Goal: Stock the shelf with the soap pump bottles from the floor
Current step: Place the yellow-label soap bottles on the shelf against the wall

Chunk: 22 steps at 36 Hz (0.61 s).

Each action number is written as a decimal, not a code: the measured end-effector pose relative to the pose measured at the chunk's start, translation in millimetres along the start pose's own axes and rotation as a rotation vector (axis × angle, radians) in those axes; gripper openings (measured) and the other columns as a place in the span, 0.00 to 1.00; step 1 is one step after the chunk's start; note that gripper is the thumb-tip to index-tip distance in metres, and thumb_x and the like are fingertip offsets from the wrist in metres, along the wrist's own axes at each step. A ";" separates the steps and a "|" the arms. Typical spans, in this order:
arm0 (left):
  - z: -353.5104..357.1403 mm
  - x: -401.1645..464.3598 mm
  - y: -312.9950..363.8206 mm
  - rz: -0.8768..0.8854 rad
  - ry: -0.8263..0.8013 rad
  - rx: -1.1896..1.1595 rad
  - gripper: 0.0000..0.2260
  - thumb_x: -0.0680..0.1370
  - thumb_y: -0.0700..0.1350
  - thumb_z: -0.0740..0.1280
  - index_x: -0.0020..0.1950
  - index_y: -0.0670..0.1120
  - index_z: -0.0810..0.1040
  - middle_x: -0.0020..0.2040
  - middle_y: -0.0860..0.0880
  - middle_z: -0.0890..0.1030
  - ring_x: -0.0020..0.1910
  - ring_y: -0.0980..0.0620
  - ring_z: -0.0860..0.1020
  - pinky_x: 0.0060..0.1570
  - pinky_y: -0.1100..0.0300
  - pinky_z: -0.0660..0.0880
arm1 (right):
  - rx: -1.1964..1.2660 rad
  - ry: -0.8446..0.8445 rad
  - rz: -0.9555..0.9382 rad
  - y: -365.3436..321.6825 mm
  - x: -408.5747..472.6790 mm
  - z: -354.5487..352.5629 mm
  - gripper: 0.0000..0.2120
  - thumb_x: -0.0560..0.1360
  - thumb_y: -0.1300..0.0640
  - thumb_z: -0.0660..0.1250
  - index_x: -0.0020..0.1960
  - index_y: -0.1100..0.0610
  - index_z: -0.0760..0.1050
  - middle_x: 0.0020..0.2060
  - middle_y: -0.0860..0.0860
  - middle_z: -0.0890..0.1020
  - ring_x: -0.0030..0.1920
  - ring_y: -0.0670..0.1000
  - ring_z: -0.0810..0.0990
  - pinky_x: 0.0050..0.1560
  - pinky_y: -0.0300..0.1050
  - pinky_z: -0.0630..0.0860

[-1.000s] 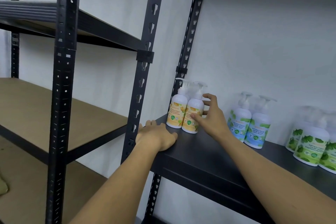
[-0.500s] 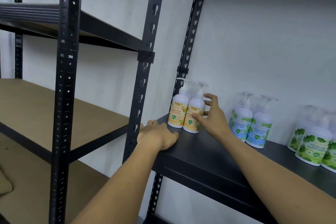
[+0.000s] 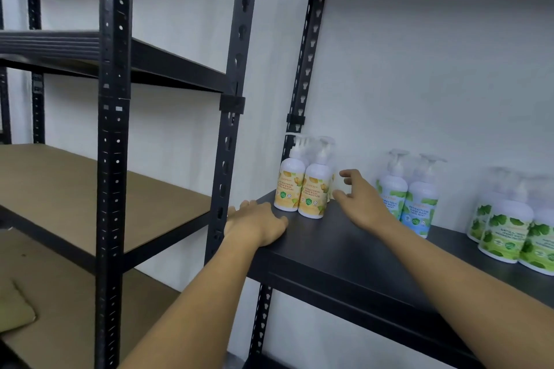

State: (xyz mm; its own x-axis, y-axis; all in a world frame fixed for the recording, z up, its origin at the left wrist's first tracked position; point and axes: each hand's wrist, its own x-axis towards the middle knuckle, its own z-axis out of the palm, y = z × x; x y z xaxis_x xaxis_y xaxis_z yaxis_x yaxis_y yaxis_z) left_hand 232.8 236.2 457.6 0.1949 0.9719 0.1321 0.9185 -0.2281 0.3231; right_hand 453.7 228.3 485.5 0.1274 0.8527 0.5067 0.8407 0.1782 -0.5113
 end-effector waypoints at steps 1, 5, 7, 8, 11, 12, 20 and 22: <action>-1.3 -2.3 0.7 0.003 0.017 -0.022 0.18 0.81 0.58 0.53 0.58 0.49 0.74 0.63 0.45 0.76 0.64 0.45 0.71 0.69 0.46 0.63 | -0.024 -0.021 0.007 -0.3 -3.4 -2.9 0.25 0.80 0.53 0.64 0.75 0.56 0.63 0.71 0.57 0.72 0.67 0.57 0.74 0.63 0.49 0.71; -5.2 -10.4 3.2 0.018 0.078 -0.109 0.19 0.81 0.57 0.55 0.65 0.49 0.75 0.63 0.47 0.78 0.61 0.44 0.75 0.60 0.50 0.71 | -0.124 -0.152 0.066 0.0 -17.0 -16.6 0.26 0.80 0.49 0.64 0.74 0.57 0.64 0.70 0.57 0.73 0.67 0.56 0.74 0.61 0.46 0.70; -5.5 -13.5 5.8 0.019 0.105 -0.153 0.19 0.80 0.57 0.56 0.63 0.50 0.76 0.60 0.47 0.79 0.57 0.44 0.77 0.55 0.52 0.74 | -0.198 -0.230 0.109 2.5 -25.7 -26.0 0.26 0.81 0.47 0.63 0.74 0.57 0.64 0.70 0.57 0.73 0.67 0.56 0.74 0.60 0.45 0.69; -5.4 -15.8 7.2 0.020 0.124 -0.165 0.17 0.79 0.57 0.56 0.60 0.51 0.77 0.58 0.48 0.80 0.55 0.44 0.78 0.54 0.52 0.75 | -0.240 -0.262 0.123 2.5 -31.4 -32.1 0.26 0.81 0.46 0.62 0.74 0.57 0.65 0.70 0.56 0.73 0.67 0.56 0.74 0.60 0.46 0.70; -7.6 -24.5 11.1 0.046 0.193 -0.134 0.13 0.78 0.54 0.57 0.52 0.50 0.78 0.52 0.48 0.82 0.49 0.44 0.79 0.53 0.51 0.77 | -0.331 -0.316 0.160 6.2 -46.8 -51.0 0.25 0.81 0.44 0.61 0.72 0.57 0.67 0.67 0.54 0.75 0.64 0.55 0.75 0.62 0.48 0.71; -8.2 -27.6 13.3 0.053 0.209 -0.110 0.13 0.78 0.53 0.57 0.52 0.50 0.78 0.51 0.48 0.82 0.49 0.45 0.79 0.53 0.50 0.76 | -0.348 -0.319 0.166 7.2 -51.9 -59.1 0.24 0.80 0.44 0.62 0.70 0.57 0.69 0.65 0.54 0.76 0.62 0.54 0.76 0.60 0.47 0.72; 0.2 -60.0 78.7 0.231 0.201 -0.101 0.15 0.80 0.55 0.58 0.56 0.49 0.80 0.53 0.49 0.81 0.52 0.46 0.78 0.47 0.55 0.70 | -0.488 -0.349 0.199 21.0 -98.8 -138.5 0.18 0.79 0.43 0.63 0.61 0.56 0.75 0.58 0.53 0.79 0.55 0.54 0.78 0.48 0.43 0.71; 2.1 -70.0 104.1 0.294 0.146 -0.104 0.17 0.80 0.57 0.58 0.60 0.49 0.79 0.58 0.50 0.80 0.56 0.47 0.77 0.51 0.55 0.72 | -0.488 -0.339 0.210 25.7 -114.3 -157.5 0.19 0.78 0.42 0.64 0.61 0.54 0.75 0.58 0.52 0.80 0.55 0.53 0.78 0.53 0.45 0.73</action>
State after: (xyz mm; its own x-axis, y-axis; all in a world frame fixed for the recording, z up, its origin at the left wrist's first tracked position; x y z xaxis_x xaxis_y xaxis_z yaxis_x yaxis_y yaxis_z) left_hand 315.6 144.5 480.0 0.3873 0.8470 0.3642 0.7890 -0.5089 0.3444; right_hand 543.6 58.1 523.8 0.2088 0.9677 0.1410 0.9695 -0.1859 -0.1600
